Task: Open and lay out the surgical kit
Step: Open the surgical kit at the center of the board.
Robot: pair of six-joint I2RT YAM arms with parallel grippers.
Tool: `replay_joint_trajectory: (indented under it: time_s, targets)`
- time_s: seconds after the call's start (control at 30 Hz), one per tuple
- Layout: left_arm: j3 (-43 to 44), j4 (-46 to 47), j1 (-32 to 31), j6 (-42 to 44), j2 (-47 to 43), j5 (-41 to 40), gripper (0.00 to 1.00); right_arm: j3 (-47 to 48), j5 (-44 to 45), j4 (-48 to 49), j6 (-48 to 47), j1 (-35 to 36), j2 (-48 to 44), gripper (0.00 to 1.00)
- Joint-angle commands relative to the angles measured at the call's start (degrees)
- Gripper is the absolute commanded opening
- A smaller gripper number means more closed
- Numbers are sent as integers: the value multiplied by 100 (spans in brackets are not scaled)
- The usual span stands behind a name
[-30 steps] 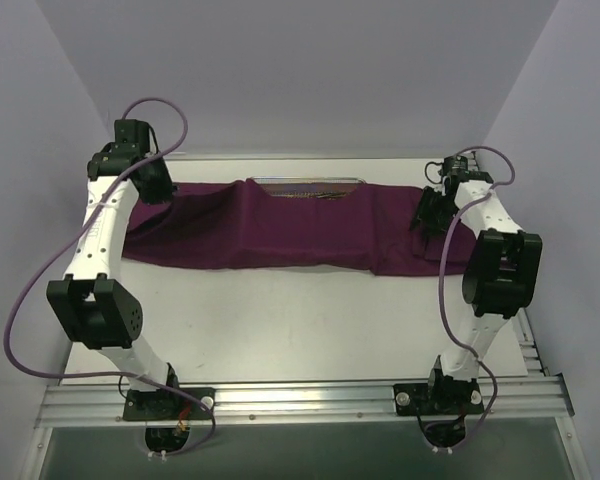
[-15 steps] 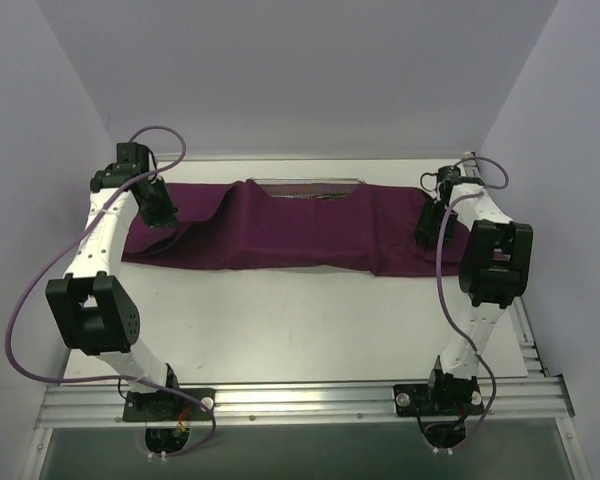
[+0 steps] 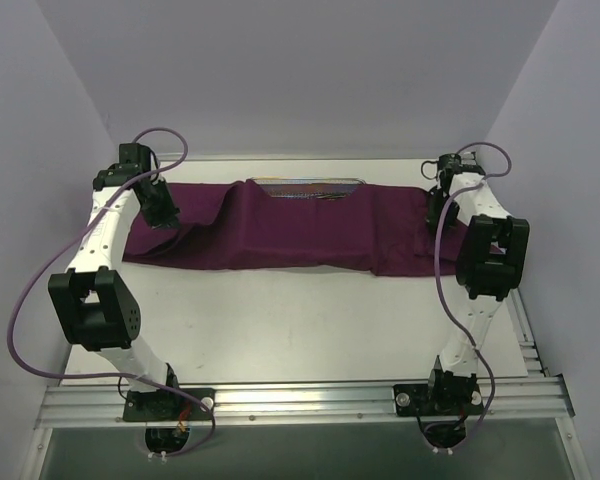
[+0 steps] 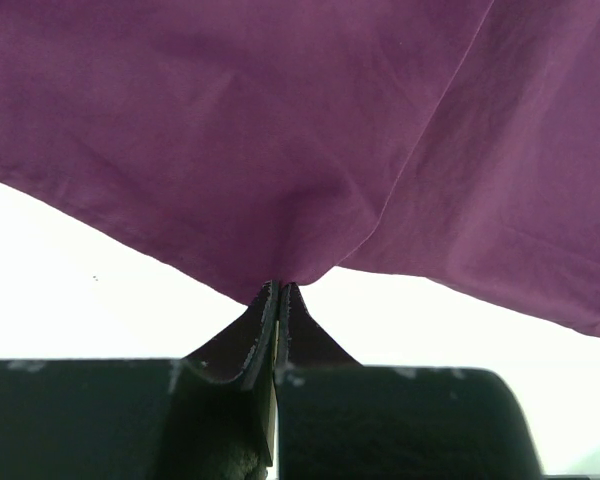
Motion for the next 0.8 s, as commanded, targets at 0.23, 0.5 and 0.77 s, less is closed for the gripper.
replay_joint_trajectory:
  time_s: [0.23,0.5,0.77]
  targets:
    - [-179,264,79,108,-116,39,2,1688,1213,-669,-267,-597,397,0]
    - [-425,202,97,135,-231,65,2,3324,2285,85,-408,-633,1338,39]
    - [-408,158,114,179,-319,30,2,3004,1907,-644,-310,-151,984,64]
